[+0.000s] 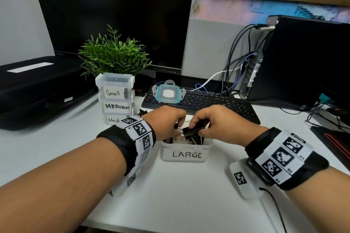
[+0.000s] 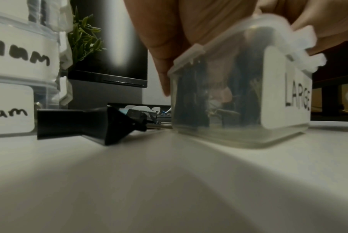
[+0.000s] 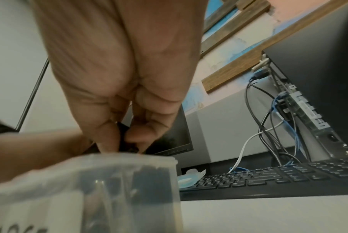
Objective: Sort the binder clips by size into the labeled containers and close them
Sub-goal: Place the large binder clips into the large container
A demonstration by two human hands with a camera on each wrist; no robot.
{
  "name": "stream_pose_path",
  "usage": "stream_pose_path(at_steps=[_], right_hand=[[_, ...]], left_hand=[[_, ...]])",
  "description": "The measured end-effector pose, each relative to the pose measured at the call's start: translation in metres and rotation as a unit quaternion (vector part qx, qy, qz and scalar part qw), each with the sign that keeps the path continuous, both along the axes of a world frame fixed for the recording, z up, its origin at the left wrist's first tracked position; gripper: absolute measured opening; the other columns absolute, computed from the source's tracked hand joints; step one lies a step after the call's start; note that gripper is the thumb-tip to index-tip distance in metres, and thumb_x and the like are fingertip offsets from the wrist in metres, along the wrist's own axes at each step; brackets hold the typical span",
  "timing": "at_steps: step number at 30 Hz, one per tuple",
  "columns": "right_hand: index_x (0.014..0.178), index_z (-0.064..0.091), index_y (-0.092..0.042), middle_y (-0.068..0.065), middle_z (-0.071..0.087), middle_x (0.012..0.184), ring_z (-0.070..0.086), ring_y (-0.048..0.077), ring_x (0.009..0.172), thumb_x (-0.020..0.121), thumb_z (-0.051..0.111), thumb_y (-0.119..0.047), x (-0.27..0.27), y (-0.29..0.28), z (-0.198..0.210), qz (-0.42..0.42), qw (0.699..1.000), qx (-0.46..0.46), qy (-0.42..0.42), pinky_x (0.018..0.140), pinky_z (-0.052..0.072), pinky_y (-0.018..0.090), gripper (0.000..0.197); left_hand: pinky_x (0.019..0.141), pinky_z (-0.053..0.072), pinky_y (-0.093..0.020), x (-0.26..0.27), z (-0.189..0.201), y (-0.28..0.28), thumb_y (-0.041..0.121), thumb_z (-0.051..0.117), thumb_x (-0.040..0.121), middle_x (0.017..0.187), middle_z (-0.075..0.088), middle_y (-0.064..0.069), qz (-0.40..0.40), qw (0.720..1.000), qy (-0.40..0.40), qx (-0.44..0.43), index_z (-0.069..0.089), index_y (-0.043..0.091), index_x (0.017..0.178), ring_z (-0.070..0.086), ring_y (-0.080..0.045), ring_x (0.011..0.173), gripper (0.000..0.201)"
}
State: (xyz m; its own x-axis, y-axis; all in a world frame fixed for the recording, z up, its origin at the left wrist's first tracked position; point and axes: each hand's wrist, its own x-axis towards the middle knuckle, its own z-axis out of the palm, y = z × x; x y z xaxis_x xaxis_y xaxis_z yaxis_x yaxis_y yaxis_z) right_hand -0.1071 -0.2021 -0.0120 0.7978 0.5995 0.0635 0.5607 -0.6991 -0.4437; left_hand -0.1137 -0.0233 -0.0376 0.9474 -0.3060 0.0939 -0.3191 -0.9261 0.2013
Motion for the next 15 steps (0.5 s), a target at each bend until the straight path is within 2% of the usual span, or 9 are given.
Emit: stream_pose_path(at_steps=[1, 3, 6, 11, 13, 15], right_hand=[[0.089, 0.072, -0.032, -0.019, 0.06, 0.069, 0.053, -0.008, 0.06, 0.079, 0.066, -0.004, -0.001, 0.002, -0.001, 0.0, 1.0, -0.006, -0.003, 0.058, 0.04, 0.006, 0.03], [0.092, 0.074, -0.032, -0.019, 0.059, 0.07, 0.055, 0.0, 0.065, 0.08, 0.066, -0.005, -0.002, 0.004, -0.002, -0.001, 1.0, -0.008, -0.007, 0.06, 0.042, 0.01, 0.03], [0.095, 0.074, -0.037, -0.015, 0.061, 0.077, 0.058, 0.011, 0.075, 0.081, 0.065, -0.007, -0.002, 0.006, -0.003, 0.014, 1.0, -0.026, -0.008, 0.069, 0.047, 0.021, 0.034], [0.107, 0.07, -0.037, -0.022, 0.057, 0.076, 0.055, 0.001, 0.073, 0.081, 0.06, -0.002, -0.005, 0.013, -0.007, 0.051, 0.996, -0.069, -0.007, 0.073, 0.049, 0.018, 0.045], [0.111, 0.065, -0.033, -0.015, 0.059, 0.075, 0.053, 0.003, 0.069, 0.081, 0.063, -0.006, -0.004, 0.015, -0.009, 0.04, 0.996, -0.072, -0.023, 0.07, 0.049, 0.023, 0.041], [0.113, 0.056, -0.028, -0.008, 0.063, 0.082, 0.056, 0.008, 0.073, 0.079, 0.065, -0.007, -0.003, 0.017, -0.012, 0.029, 0.997, -0.065, -0.033, 0.072, 0.051, 0.027, 0.04]], left_hand=[[0.059, 0.034, -0.024, -0.001, 0.001, 0.0, 0.025, 0.07, 0.079, 0.077, 0.05, 0.01, 0.008, 1.0, -0.009, 0.004, 0.051, 0.023, 0.084, 0.049, -0.013, 0.078, 0.02], [0.057, 0.033, -0.023, -0.002, 0.001, 0.002, 0.028, 0.07, 0.078, 0.076, 0.05, 0.01, 0.024, 1.0, -0.012, 0.01, 0.056, 0.023, 0.082, 0.048, -0.012, 0.076, 0.016], [0.064, 0.036, -0.022, -0.004, 0.002, 0.007, 0.029, 0.072, 0.077, 0.07, 0.048, 0.013, 0.032, 0.999, 0.005, -0.012, 0.06, 0.025, 0.081, 0.049, -0.01, 0.076, 0.013], [0.068, 0.039, -0.022, -0.006, 0.003, 0.016, 0.032, 0.073, 0.077, 0.069, 0.05, 0.015, 0.019, 0.998, 0.031, -0.046, 0.064, 0.028, 0.085, 0.049, -0.007, 0.077, 0.012], [0.067, 0.038, -0.021, -0.005, 0.002, 0.017, 0.033, 0.071, 0.08, 0.068, 0.049, 0.016, 0.015, 0.998, 0.035, -0.051, 0.063, 0.031, 0.084, 0.048, -0.005, 0.073, 0.009], [0.061, 0.035, -0.019, -0.005, 0.001, 0.017, 0.032, 0.063, 0.087, 0.065, 0.047, 0.017, 0.009, 0.998, 0.032, -0.059, 0.066, 0.029, 0.091, 0.045, -0.002, 0.063, 0.006]])
